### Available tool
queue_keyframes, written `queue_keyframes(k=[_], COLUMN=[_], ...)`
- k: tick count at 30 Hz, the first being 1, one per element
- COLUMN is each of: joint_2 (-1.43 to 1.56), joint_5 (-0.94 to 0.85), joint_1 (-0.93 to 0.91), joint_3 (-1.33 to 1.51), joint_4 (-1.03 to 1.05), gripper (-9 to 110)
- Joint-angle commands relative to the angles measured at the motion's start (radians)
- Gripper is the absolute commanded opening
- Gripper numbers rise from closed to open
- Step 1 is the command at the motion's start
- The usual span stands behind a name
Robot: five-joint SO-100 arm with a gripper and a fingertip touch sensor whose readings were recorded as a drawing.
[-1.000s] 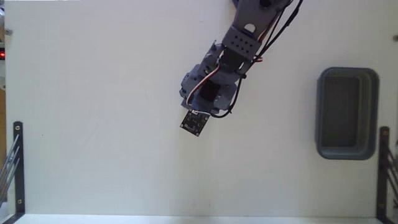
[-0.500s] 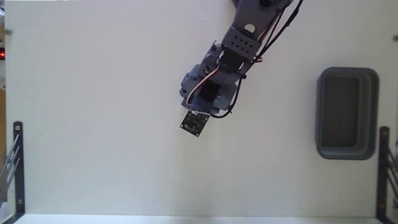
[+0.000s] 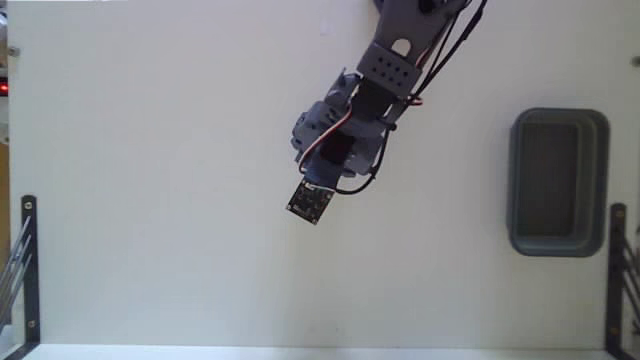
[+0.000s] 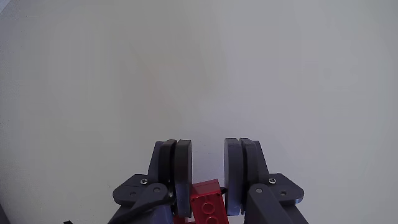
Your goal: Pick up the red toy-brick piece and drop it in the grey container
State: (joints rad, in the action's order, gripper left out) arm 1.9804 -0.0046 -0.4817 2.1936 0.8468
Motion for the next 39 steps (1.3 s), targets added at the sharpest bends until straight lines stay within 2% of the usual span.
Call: queue_keyframes(k=[1, 24, 39], joint_2=[0.076, 0.010, -0.003], joint_5=[0.005, 0.005, 0.005], joint_1=[-0.007, -0.007, -0.007], joint_3=[-0.095, -0.556, -0.603], joint_4=[0.060, 0.455, 0.489], gripper=[24, 24, 24])
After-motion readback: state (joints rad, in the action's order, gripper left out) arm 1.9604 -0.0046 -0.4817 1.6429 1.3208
